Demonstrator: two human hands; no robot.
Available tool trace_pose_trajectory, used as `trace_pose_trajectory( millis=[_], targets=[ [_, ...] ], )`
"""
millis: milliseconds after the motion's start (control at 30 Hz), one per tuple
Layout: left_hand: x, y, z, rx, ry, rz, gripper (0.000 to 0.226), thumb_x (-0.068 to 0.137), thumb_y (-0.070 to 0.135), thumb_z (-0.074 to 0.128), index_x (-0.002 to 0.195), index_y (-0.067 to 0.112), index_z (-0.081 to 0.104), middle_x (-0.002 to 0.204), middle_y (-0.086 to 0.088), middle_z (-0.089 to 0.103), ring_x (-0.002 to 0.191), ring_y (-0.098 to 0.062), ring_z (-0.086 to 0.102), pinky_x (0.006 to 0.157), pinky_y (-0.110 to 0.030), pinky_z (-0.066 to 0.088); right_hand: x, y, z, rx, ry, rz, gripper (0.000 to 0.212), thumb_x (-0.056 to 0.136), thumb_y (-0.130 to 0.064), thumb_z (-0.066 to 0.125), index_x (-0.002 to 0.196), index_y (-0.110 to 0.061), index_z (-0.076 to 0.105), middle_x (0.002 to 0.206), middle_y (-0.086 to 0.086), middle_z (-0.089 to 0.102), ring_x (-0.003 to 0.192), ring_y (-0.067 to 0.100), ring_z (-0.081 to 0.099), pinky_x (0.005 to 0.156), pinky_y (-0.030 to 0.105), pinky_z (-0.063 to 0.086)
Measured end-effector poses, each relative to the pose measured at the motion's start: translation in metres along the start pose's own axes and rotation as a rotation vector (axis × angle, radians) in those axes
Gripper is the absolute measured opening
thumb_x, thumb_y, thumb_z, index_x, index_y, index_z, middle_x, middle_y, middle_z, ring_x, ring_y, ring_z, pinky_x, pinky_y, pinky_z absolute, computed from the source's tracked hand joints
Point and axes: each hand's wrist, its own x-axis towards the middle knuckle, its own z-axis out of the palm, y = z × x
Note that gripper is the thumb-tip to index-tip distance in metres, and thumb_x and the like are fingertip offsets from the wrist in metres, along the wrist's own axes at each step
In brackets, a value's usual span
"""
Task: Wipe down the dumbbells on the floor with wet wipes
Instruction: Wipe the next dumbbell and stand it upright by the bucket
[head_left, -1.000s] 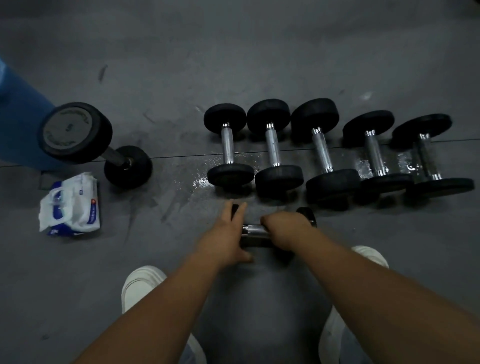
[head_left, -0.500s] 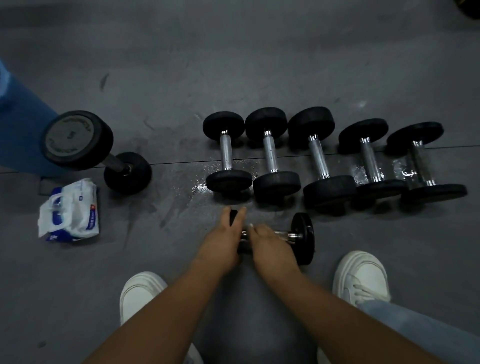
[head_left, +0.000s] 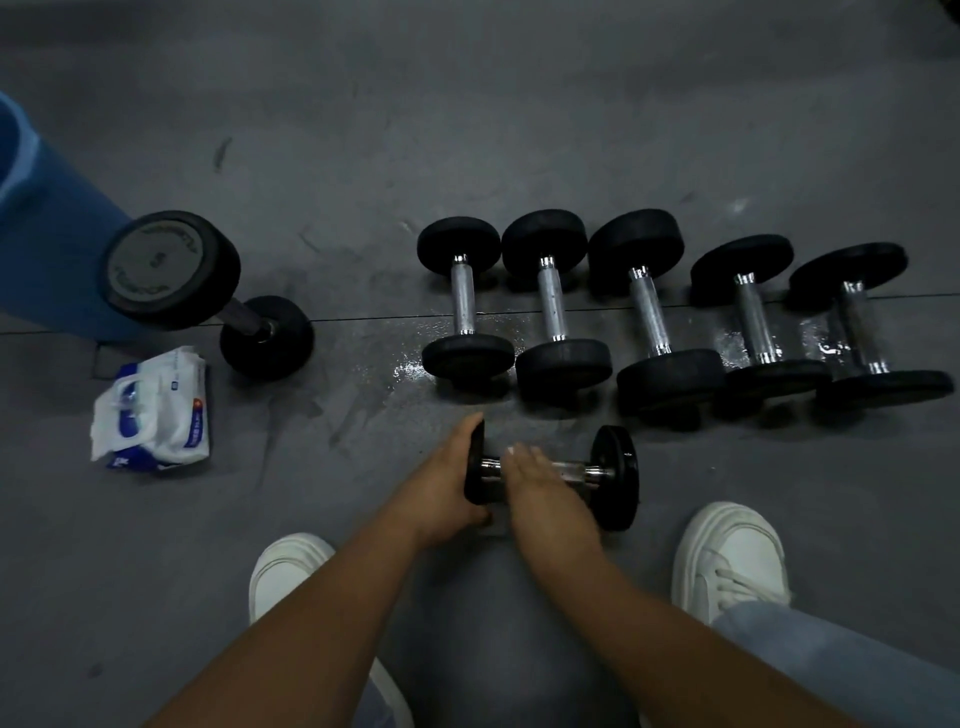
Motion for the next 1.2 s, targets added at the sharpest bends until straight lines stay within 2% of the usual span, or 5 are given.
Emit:
trace_pose_trajectory(
  millis=[433, 633, 833, 1033, 1200],
  targets=[
    [0.009, 0.001, 0.001, -0.362, 0.038, -0.086, 0.098, 0.075, -0.006, 0.069, 0.149, 0.038, 0.021, 0.124, -0.003, 0.052, 0.078, -0.007, 0.059, 0.065, -0.015, 0.051, 0.009, 0.017, -0.010, 0.052, 0.084, 0.142, 0.054, 0.094, -0.003, 0.039, 0.147, -0.013, 0.032, 0.153, 0.005, 0.033, 0.143, 0.019, 0.027, 0.114, 0.027, 0.022],
    [0.009, -0.001, 0.014, -0.508, 0.052, -0.205, 0.105, 0.070, 0.010, 0.067, 0.151, 0.049, 0.012, 0.134, -0.002, 0.050, 0.097, -0.021, 0.063, 0.079, -0.035, 0.056, 0.014, 0.018, -0.011, 0.097, 0.063, 0.090, 0.061, 0.090, 0.001, 0.041, 0.149, -0.013, 0.032, 0.156, 0.006, 0.030, 0.144, 0.017, 0.026, 0.115, 0.024, 0.018],
    [0.003, 0.012, 0.019, -0.499, 0.156, -0.200, 0.101, 0.075, 0.002, 0.063, 0.155, 0.038, 0.013, 0.128, 0.005, 0.051, 0.100, -0.013, 0.060, 0.077, -0.014, 0.050, 0.016, 0.013, -0.023, 0.088, -0.078, -0.010, 0.050, 0.095, -0.006, 0.042, 0.145, -0.012, 0.040, 0.150, 0.006, 0.041, 0.138, 0.019, 0.037, 0.112, 0.025, 0.023],
    [-0.010, 0.046, 0.000, -0.294, 0.195, -0.097, 0.096, 0.077, 0.010, 0.056, 0.153, 0.048, 0.010, 0.135, -0.003, 0.058, 0.107, -0.019, 0.062, 0.090, -0.027, 0.051, 0.008, 0.012, -0.080, 0.103, 0.141, 0.018, 0.041, 0.094, -0.007, 0.045, 0.134, -0.014, 0.050, 0.140, 0.003, 0.050, 0.126, 0.019, 0.049, 0.102, 0.032, 0.039],
    [-0.031, 0.087, -0.024, 0.421, 0.215, -0.004, 0.097, 0.083, 0.018, 0.055, 0.150, 0.050, -0.007, 0.165, -0.004, 0.004, 0.148, -0.037, 0.014, 0.111, -0.051, 0.038, -0.007, 0.006, -0.120, 0.132, 0.288, 0.007, 0.035, 0.096, -0.008, 0.047, 0.129, -0.016, 0.051, 0.134, 0.000, 0.054, 0.120, 0.016, 0.053, 0.096, 0.032, 0.047]
  ],
)
